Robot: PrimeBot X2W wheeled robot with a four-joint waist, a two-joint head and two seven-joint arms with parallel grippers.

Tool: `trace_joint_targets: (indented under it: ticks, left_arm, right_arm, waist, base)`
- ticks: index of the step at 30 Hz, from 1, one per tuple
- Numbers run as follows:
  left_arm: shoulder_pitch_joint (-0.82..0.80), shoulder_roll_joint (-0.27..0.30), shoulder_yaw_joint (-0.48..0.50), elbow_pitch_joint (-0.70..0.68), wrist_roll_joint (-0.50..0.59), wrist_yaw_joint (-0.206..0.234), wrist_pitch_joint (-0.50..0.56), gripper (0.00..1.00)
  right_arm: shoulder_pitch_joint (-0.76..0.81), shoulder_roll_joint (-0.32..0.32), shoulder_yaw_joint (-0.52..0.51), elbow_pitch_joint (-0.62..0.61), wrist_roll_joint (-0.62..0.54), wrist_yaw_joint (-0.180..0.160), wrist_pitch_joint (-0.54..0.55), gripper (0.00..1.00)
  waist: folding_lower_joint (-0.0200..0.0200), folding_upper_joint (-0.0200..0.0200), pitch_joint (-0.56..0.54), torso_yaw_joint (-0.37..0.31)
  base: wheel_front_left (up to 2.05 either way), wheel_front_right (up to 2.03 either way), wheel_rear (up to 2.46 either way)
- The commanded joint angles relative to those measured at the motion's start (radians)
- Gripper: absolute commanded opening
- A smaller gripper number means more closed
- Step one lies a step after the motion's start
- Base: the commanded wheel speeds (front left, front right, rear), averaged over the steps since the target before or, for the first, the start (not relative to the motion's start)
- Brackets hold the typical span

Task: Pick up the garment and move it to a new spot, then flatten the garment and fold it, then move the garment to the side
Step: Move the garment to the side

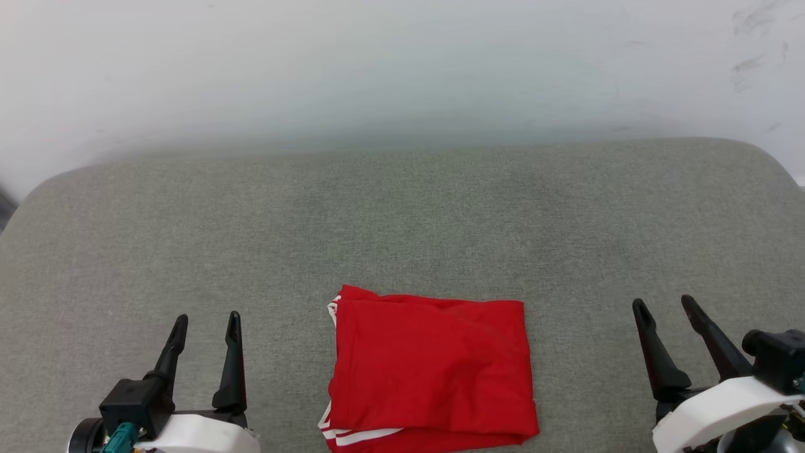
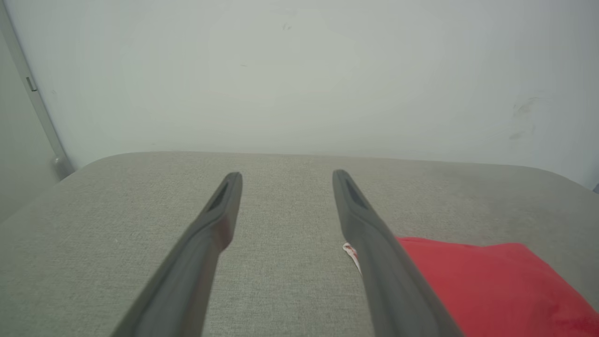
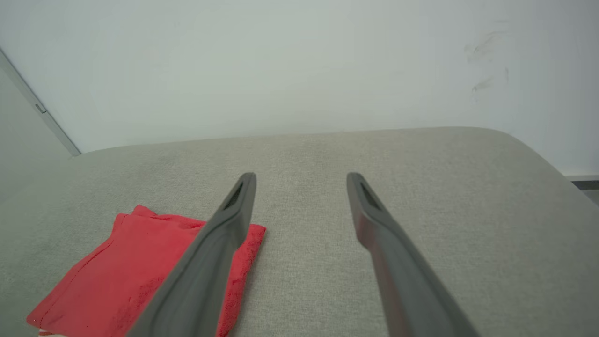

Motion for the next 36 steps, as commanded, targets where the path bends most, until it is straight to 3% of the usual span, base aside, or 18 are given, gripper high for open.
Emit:
trace_joint_targets:
  ticks: [1, 11, 14, 20, 28, 29, 30, 31, 36]
  left_arm:
    - [-0.008, -0.006, 0.008, -0.004, 0.008, 0.001, -0.002, 1.0]
    - [-0.047, -0.042, 0.031, -0.025, 0.031, -0.013, -0.002, 1.0]
    - [-0.066, -0.055, 0.037, -0.027, 0.039, -0.026, -0.002, 1.0]
    - [-0.12, -0.08, 0.059, -0.017, 0.054, -0.062, -0.002, 1.0]
    - [-0.173, -0.107, 0.088, 0.006, 0.082, -0.105, -0.002, 1.0]
    - [-0.177, -0.108, 0.092, 0.009, 0.087, -0.108, -0.002, 1.0]
    - [-0.179, -0.11, 0.095, 0.012, 0.091, -0.113, -0.002, 1.0]
    - [-0.182, -0.111, 0.1, 0.016, 0.092, -0.116, -0.002, 1.0]
    - [-0.185, -0.121, 0.117, 0.037, 0.107, -0.133, -0.002, 1.0]
  right_arm:
    - [0.004, 0.003, -0.019, 0.014, 0.035, 0.0, 0.03, 1.0]
    - [-0.073, -0.11, -0.102, 0.206, 0.323, 0.0, 0.397, 1.0]
    - [-0.099, -0.113, -0.113, 0.262, 0.404, 0.0, 0.504, 1.0]
    - [-0.169, -0.036, -0.114, 0.345, 0.563, 0.0, 0.643, 1.0]
    - [-0.264, 0.014, -0.059, 0.449, 0.757, -0.001, 0.684, 1.0]
    - [-0.267, 0.016, -0.052, 0.469, 0.773, -0.001, 0.69, 0.96]
    - [-0.272, 0.018, -0.044, 0.483, 0.782, -0.001, 0.689, 0.33]
    - [-0.276, 0.019, -0.039, 0.495, 0.795, -0.001, 0.685, 0.0]
    - [-0.286, 0.004, -0.007, 0.504, 0.831, -0.001, 0.676, 0.0]
  waist:
    - [0.0001, 0.0, 0.004, 0.003]
    - [0.0001, 0.0, 0.064, 0.058]
    - [0.0001, 0.0, 0.096, 0.085]
    - [0.0001, 0.0, 0.176, 0.138]
    - [0.0001, 0.0, 0.262, 0.166]
    - [0.0001, 0.0, 0.266, 0.167]
    - [0.0001, 0.0, 0.268, 0.168]
    - [0.0001, 0.0, 0.269, 0.169]
    - [0.0001, 0.0, 0.248, 0.16]
  base:
    - [0.0, 0.0, 0.0]
    - [0.0, 0.0, 0.0]
    - [0.0, 0.0, 0.0]
    - [0.0, 0.0, 0.0]
    - [0.0, 0.0, 0.0]
    - [0.0, 0.0, 0.0]
    - [0.0, 0.0, 0.0]
    - [0.0, 0.0, 0.0]
    - [0.0, 0.0, 0.0]
